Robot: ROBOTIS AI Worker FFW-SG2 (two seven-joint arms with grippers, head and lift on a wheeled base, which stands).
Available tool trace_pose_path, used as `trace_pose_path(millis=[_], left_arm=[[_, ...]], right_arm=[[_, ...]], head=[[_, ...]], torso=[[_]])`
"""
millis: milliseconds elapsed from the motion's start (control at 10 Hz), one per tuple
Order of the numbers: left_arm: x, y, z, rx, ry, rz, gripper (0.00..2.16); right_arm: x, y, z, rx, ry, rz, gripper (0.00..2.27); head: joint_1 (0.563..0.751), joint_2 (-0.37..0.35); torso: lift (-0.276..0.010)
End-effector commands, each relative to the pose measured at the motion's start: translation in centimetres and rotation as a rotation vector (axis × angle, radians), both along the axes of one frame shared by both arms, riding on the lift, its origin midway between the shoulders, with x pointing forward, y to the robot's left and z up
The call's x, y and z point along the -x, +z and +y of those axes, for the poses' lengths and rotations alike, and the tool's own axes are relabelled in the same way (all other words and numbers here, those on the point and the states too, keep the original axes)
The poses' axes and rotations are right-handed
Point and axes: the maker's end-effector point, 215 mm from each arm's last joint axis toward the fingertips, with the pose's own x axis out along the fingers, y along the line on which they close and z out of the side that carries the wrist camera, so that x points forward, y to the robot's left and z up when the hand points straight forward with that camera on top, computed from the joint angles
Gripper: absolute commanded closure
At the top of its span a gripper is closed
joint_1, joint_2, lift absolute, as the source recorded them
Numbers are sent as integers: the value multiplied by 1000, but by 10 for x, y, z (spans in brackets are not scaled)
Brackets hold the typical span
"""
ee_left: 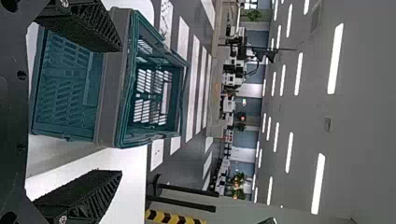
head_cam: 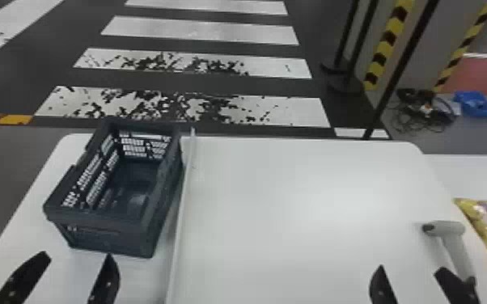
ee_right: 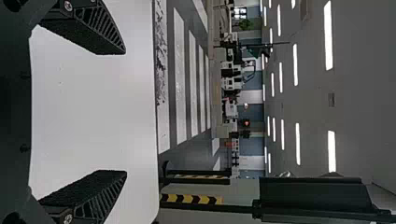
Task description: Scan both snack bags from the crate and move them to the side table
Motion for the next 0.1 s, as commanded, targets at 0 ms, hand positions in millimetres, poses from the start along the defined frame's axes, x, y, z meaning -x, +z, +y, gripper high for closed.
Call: trace_pose_path(millis=[0], left_arm=[[0,1,0,-1,-2,-1,60]], right_arm=[[1,1,3,-3,5,-8,76]], head=[[695,-72]], torso=[[-95]])
